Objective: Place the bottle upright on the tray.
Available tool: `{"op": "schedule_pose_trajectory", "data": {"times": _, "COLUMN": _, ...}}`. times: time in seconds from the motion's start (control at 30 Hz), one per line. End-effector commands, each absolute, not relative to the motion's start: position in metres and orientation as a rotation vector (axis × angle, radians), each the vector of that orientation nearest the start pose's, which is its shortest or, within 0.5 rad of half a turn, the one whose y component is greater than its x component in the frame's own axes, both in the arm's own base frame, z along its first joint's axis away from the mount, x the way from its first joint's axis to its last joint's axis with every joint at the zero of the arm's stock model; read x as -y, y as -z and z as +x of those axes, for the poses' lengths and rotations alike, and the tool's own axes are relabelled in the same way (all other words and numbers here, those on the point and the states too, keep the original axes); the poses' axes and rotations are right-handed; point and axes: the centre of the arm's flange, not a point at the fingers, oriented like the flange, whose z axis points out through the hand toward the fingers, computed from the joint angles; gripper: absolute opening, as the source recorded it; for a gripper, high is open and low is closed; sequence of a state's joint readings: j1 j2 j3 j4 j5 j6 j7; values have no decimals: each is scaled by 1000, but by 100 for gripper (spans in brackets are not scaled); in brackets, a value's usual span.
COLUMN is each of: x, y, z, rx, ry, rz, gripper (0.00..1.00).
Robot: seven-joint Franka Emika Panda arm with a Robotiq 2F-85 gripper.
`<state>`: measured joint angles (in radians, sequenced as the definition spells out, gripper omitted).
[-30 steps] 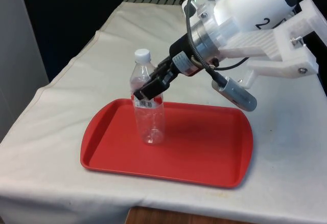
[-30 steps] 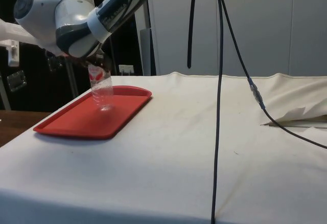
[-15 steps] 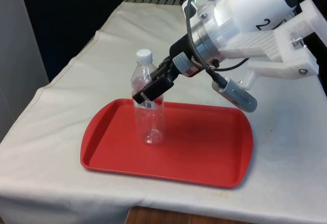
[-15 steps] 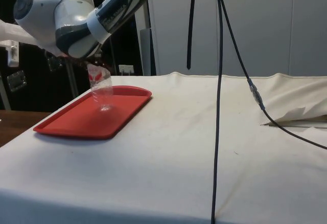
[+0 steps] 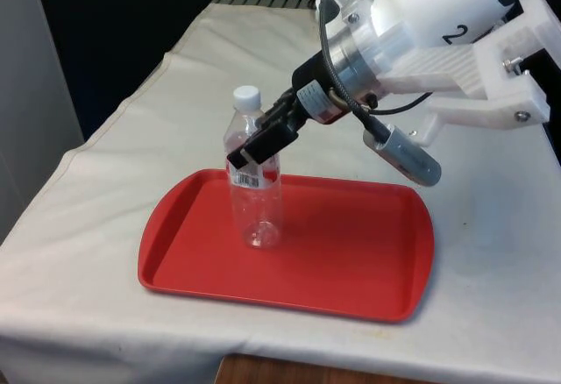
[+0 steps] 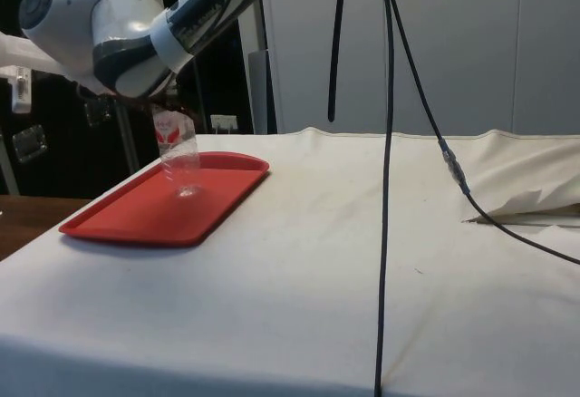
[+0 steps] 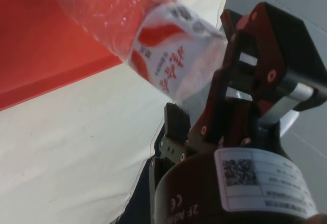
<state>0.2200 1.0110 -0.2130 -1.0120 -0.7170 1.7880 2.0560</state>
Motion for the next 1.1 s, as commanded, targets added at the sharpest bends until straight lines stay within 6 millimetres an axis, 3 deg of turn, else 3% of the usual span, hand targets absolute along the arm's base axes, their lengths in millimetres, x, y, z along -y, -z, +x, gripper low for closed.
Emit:
{"op": "schedule_pose_trajectory", "data": {"times": 0.0, "x": -10, "y": -256, "z": 768, "rx": 1826, "ry": -828, "rz": 1566, "gripper": 100}}
{"op": "schedule_pose_trajectory", "data": {"times": 1.07, "x": -10, "y": -308, "z": 770, "rx": 1854, "ry": -835, "rz": 1472, "gripper": 100}}
